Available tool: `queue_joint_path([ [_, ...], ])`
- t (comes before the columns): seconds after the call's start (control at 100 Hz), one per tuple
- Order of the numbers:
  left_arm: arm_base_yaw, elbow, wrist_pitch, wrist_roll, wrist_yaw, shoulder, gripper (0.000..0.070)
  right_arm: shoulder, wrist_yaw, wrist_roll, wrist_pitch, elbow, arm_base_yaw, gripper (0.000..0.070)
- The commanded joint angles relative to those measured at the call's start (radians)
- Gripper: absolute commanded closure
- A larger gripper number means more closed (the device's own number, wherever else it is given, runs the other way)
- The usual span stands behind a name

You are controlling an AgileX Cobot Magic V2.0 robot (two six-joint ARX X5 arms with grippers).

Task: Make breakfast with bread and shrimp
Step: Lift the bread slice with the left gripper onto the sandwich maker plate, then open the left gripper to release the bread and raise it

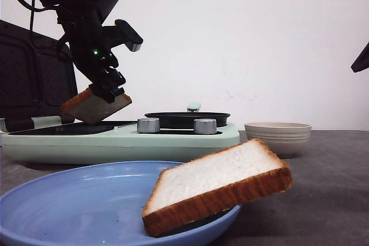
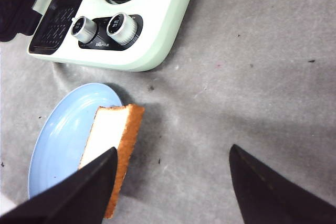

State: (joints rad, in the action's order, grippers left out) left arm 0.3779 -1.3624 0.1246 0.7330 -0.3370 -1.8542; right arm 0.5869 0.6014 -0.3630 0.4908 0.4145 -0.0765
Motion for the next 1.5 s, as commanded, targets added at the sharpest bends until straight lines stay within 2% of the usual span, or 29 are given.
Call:
queue_joint_path([
  [0.0,0.004,-0.024,-0.006,-0.020,-0.003,-0.026,0.0281,0.006,0.000,0.016,-0.003,0.016,0.000,0.0282],
  [0.28,0.004,-0.024,0.032,-0.029,0.009,-0.023,0.0249,0.006,0.000,0.016,-0.003,0.016,0.000,0.0282],
  [0.33,0.004,-0.024,0.042,-0.040,0.018,-0.022,0.0204,0.006,0.000,0.016,-0.003,0.016,0.000,0.0282],
  [0.39,0.004,-0.024,0.057,-0.046,0.045,-0.021,0.0105,0.006,0.000,0.016,-0.003,0.016,0.000,0.0282],
  [0.46,0.002,-0.024,0.071,-0.048,0.061,-0.018,0.0050,0.006,0.000,0.016,-0.003,0.016,0.000,0.0282],
  [1.03,-0.008,-0.048,0.097,-0.183,0.180,0.005,0.0050,0.006,0.000,0.021,-0.003,0.016,0.000,0.0282],
  [1.27,-0.022,-0.142,0.178,-0.326,0.256,0.045,0.0054,0.006,0.000,0.023,-0.003,0.016,0.000,0.0282],
  [1.49,-0.037,-0.183,0.237,-0.414,0.296,0.151,0.0063,0.006,0.001,0.023,-0.003,0.016,0.000,0.0282],
])
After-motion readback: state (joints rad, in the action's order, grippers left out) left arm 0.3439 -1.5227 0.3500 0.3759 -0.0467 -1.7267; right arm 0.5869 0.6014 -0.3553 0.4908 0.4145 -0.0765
